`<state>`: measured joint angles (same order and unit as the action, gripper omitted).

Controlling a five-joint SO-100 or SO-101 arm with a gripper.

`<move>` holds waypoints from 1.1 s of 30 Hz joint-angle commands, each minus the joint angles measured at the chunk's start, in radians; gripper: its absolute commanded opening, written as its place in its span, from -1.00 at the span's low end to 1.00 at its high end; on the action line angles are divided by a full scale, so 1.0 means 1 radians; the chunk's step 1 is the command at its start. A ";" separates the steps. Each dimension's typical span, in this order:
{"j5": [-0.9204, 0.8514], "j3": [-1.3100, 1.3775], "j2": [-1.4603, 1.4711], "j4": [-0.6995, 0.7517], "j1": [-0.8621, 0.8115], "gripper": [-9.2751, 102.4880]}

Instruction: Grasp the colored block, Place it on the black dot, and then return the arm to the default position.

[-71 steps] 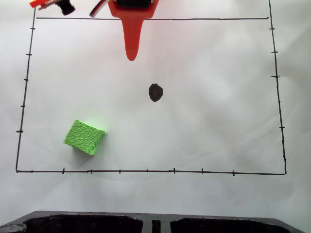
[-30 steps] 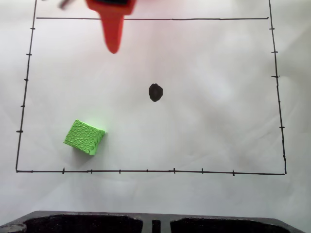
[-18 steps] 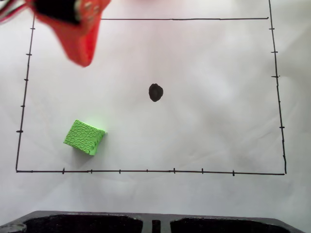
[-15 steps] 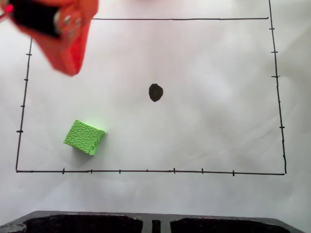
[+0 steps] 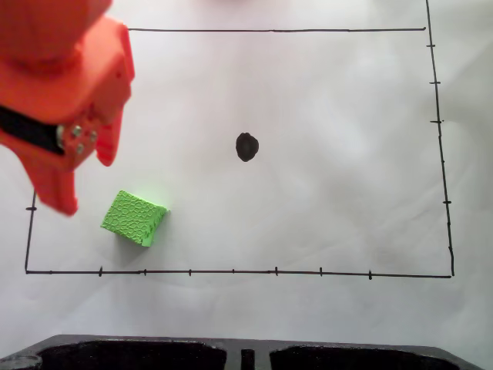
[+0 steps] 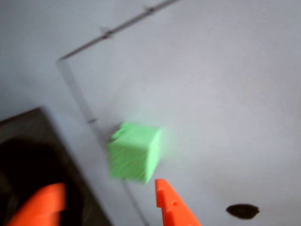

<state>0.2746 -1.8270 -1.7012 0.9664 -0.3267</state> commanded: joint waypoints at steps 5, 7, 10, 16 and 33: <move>0.103 0.058 0.054 -0.006 0.018 -0.16; 0.126 0.058 0.072 -0.018 0.020 -0.17; 0.146 0.080 0.107 -0.015 0.040 -0.16; 0.170 0.101 0.170 -0.025 0.069 -0.16; 0.186 0.137 0.304 -0.064 0.106 -0.15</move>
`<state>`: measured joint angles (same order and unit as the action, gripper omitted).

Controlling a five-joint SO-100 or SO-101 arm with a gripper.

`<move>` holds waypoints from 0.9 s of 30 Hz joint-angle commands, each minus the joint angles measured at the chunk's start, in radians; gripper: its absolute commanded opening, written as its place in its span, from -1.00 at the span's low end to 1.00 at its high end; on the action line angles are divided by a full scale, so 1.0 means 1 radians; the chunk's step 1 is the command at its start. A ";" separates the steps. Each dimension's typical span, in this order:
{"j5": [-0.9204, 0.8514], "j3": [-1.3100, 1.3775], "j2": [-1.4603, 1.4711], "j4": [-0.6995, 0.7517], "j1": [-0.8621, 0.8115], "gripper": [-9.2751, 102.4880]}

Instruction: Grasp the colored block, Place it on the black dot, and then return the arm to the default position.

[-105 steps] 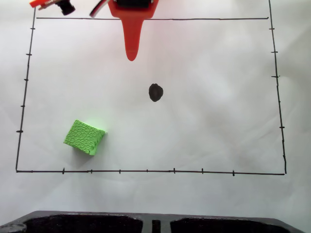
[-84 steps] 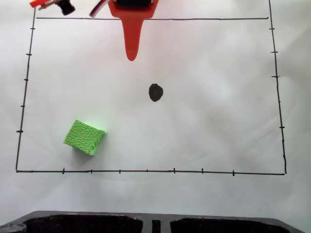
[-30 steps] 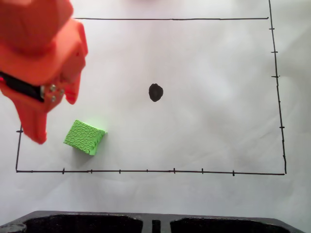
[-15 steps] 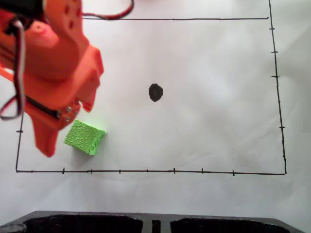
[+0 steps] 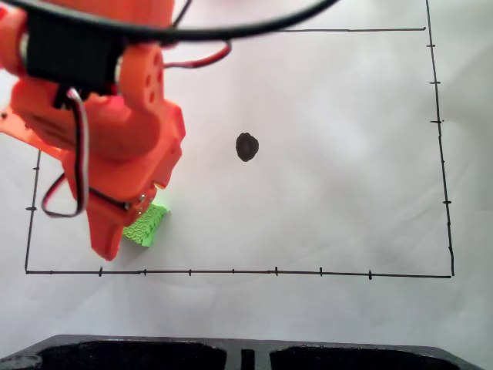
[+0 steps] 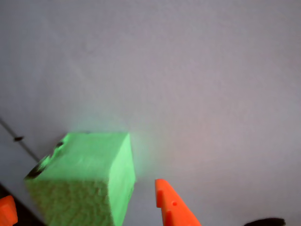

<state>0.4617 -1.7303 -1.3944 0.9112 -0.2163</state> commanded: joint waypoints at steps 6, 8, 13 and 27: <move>-0.008 0.064 0.043 -0.015 -0.003 -0.16; -0.012 0.072 0.058 -0.021 -0.003 -0.18; 0.002 0.101 0.080 -0.023 -0.005 -0.37; -0.012 0.089 -0.020 0.015 -0.005 -0.76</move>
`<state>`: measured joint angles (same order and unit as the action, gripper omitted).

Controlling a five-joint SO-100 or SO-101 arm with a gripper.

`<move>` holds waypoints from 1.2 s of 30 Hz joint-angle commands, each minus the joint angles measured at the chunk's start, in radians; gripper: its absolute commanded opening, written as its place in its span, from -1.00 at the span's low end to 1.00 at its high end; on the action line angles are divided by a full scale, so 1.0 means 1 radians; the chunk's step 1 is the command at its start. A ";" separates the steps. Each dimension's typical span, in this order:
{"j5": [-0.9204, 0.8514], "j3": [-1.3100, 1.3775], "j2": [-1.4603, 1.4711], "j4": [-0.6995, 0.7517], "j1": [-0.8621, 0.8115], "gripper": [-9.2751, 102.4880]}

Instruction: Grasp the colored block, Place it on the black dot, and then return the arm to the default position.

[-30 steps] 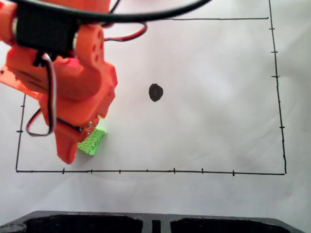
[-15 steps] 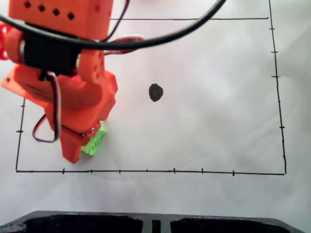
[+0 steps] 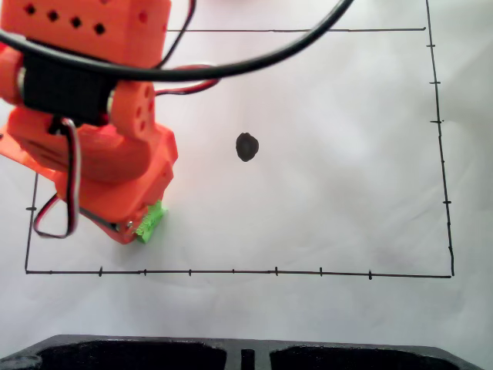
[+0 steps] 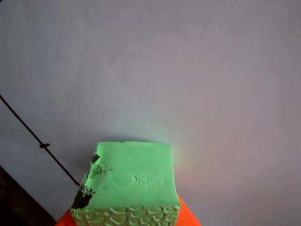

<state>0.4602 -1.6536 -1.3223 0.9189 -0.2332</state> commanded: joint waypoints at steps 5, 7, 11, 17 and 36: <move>-0.021 0.005 -0.167 0.064 0.069 -0.75; -0.021 0.003 -0.199 0.100 0.095 -0.74; -0.020 -0.048 -0.275 0.135 0.150 -0.73; -0.020 -0.181 -0.367 0.161 0.245 -0.72; -0.107 -0.356 -0.411 0.141 0.333 -0.68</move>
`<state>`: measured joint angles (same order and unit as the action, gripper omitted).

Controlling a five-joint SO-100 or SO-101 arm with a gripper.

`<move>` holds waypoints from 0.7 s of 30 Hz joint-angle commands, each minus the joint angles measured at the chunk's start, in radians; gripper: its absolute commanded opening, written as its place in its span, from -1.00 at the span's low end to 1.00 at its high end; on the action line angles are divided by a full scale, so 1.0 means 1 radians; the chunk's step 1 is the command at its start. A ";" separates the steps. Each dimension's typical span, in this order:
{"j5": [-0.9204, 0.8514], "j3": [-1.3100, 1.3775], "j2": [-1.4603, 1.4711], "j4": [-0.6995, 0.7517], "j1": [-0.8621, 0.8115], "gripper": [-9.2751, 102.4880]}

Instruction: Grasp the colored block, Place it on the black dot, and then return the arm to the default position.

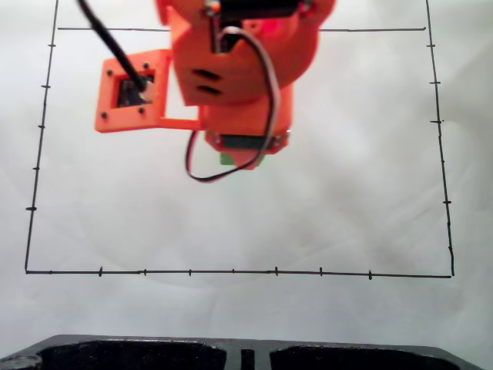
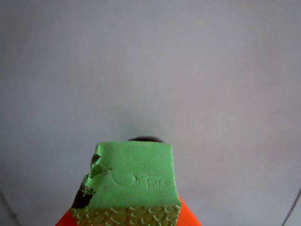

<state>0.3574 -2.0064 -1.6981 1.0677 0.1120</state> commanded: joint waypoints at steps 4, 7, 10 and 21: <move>-0.008 -0.023 -0.037 -0.009 -0.012 -0.68; -0.017 -0.037 -0.038 -0.025 -0.020 -0.66; -0.026 -0.043 -0.035 -0.028 -0.021 -0.59; -0.041 -0.054 -0.028 -0.026 -0.023 -0.32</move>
<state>0.3206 -2.0617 -1.6981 1.0370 0.0966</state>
